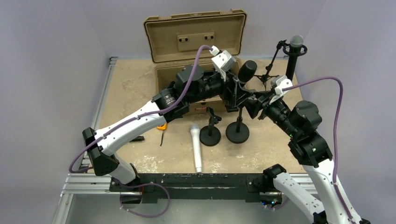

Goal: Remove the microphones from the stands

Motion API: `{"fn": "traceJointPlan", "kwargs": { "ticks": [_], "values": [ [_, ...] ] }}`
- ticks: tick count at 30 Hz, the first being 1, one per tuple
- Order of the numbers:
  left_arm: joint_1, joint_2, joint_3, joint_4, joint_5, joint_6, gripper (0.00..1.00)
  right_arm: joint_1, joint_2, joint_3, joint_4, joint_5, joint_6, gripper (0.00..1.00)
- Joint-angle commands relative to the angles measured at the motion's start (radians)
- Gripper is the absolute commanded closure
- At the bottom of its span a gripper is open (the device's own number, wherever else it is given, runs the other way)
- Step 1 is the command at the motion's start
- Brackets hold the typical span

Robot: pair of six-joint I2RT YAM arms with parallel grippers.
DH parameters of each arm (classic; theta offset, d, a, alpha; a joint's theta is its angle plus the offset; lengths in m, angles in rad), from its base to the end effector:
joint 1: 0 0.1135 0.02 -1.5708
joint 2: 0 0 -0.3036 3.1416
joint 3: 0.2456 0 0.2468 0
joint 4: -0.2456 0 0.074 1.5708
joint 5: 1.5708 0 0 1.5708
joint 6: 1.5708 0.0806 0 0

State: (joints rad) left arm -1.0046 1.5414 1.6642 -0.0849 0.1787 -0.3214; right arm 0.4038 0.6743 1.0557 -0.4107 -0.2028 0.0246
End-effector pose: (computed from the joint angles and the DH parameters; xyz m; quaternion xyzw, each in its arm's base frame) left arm 0.1995 -0.3406 0.5117 0.2920 0.6294 -0.4904 0.5274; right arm 0.1183 0.0682 0.4434 -0.2038 0.6876 0.2183 0.6618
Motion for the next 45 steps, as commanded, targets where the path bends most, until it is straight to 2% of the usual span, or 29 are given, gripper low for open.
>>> {"fn": "traceJointPlan", "kwargs": {
  "ticks": [1,8,12,15,17,19,25,30,32,36,38,40,42,43,44,45],
  "values": [
    [-0.01,0.01,-0.01,-0.029,0.013,-0.014,0.26,-0.002,-0.026,0.045,0.228,-0.009,-0.017,1.0],
    [-0.011,0.018,0.031,-0.018,0.009,-0.001,0.27,-0.002,-0.017,0.053,0.204,-0.009,-0.019,1.0],
    [-0.011,0.037,0.089,-0.057,-0.033,0.015,0.34,-0.001,-0.008,0.056,0.195,-0.017,-0.019,1.0],
    [-0.01,0.065,0.151,-0.112,-0.101,0.033,0.57,-0.002,-0.002,0.064,0.18,-0.019,-0.019,1.0],
    [-0.009,0.088,0.21,-0.158,-0.134,0.052,0.83,-0.001,0.003,0.073,0.159,-0.007,-0.004,1.0],
    [-0.009,0.104,0.252,-0.18,-0.146,0.068,1.0,-0.002,0.003,0.081,0.134,0.006,0.035,1.0],
    [-0.01,0.086,0.236,-0.083,-0.045,0.095,1.0,-0.002,-0.038,0.013,0.105,0.035,0.147,1.0],
    [-0.007,0.086,0.299,-0.063,0.057,0.087,1.0,-0.002,-0.056,-0.084,0.129,0.033,0.162,1.0],
    [0.011,0.082,0.306,-0.008,0.18,0.023,1.0,-0.002,-0.047,-0.073,0.126,0.035,0.155,1.0],
    [0.084,0.108,0.353,0.069,0.352,-0.229,1.0,-0.001,-0.041,-0.081,0.128,0.035,0.158,1.0],
    [0.102,0.14,0.446,-0.053,0.318,-0.257,1.0,0.0,-0.04,-0.082,0.129,0.04,0.159,1.0],
    [0.094,0.176,0.559,-0.289,0.213,-0.202,1.0,-0.001,-0.04,-0.082,0.127,0.045,0.161,1.0],
    [0.023,0.174,0.598,-0.394,0.053,-0.003,1.0,-0.001,-0.037,-0.079,0.126,0.055,0.167,1.0],
    [-0.033,0.148,0.559,-0.368,-0.041,0.132,1.0,-0.002,-0.035,-0.077,0.125,0.06,0.169,1.0],
    [-0.08,0.11,0.481,-0.302,-0.049,0.244,1.0,-0.002,-0.033,-0.076,0.125,0.064,0.172,1.0],
    [-0.102,0.076,0.385,-0.217,0.02,0.305,1.0,-0.002,-0.031,-0.073,0.125,0.065,0.174,1.0]
  ]
}}
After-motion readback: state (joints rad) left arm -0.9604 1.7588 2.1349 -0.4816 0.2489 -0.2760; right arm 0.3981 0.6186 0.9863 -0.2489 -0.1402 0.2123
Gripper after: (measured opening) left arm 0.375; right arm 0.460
